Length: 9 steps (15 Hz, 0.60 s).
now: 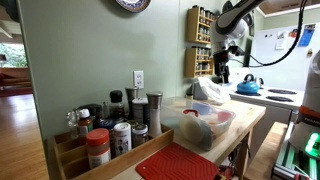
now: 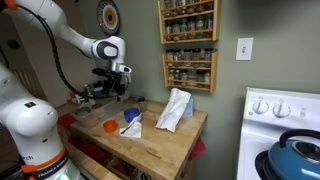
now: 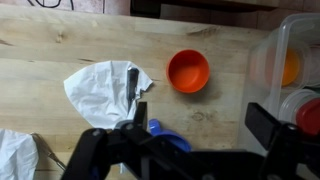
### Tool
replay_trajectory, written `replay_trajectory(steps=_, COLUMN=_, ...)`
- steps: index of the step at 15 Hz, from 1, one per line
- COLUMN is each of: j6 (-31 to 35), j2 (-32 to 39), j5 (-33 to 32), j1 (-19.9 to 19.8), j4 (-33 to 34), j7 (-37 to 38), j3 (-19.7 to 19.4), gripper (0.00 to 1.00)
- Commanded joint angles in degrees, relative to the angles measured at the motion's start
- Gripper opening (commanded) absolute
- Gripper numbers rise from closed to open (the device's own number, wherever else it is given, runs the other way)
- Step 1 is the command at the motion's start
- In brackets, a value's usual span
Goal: Pick up the orange bowl and stack it into the blue bowl, pick up the orange and blue bowls stack and put it in the crisper drawer
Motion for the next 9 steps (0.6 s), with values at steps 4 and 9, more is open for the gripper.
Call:
replay_trajectory(steps=4, j6=2.09, j2=2.82, j5=0.7, j1=-0.1, j4=-1.15, j7=2.01, j3=0.79, gripper=1.0)
replay_trajectory(steps=9, j6=11.26, j2=5.08, j5=1.94, j1=0.23, j4=-6.59, j7=1.01, j3=0.87, gripper=1.0)
